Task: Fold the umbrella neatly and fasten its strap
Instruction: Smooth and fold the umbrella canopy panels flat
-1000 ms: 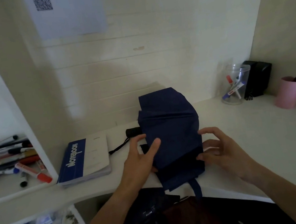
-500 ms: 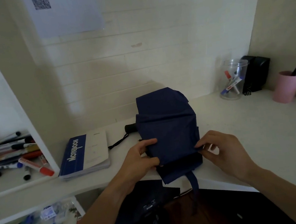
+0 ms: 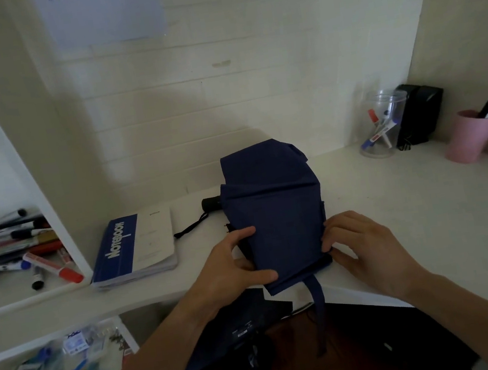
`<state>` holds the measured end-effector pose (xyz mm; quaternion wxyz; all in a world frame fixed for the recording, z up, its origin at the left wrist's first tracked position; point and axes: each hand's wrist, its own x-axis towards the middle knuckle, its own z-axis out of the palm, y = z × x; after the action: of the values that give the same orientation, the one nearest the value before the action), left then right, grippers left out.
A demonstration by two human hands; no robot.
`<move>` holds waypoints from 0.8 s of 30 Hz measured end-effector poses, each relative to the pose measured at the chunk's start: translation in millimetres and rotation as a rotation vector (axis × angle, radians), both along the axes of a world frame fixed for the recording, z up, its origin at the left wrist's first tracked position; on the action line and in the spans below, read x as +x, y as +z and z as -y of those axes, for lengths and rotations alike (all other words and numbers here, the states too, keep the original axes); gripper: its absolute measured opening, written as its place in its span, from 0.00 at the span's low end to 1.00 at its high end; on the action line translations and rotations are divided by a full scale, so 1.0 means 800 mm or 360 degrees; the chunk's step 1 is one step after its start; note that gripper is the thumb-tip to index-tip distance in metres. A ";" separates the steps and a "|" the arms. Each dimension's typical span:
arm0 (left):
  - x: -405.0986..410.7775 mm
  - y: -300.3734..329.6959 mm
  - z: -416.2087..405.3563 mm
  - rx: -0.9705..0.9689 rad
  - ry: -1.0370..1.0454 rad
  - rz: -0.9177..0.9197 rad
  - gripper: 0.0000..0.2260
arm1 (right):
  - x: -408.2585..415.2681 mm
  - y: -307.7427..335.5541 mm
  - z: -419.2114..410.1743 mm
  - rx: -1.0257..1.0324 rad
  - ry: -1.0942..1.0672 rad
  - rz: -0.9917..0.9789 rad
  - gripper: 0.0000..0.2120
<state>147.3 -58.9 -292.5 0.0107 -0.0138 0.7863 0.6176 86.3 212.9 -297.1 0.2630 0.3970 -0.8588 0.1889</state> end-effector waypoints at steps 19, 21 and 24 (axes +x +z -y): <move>-0.018 -0.011 0.009 -0.0917 0.0226 -0.0410 0.23 | -0.005 0.002 -0.006 0.0332 0.0161 0.0086 0.08; -0.017 -0.008 0.005 -0.1185 0.0352 -0.0636 0.16 | -0.006 0.002 -0.005 0.0408 0.0185 0.0030 0.09; -0.018 0.007 -0.008 -0.1422 0.0282 -0.1179 0.12 | -0.005 0.006 -0.002 0.0481 0.0204 -0.0031 0.09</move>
<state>133.2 -52.5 -287.0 -0.3233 0.1341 0.9176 0.1886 82.6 214.6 -292.1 0.1959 0.4880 -0.8477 0.0702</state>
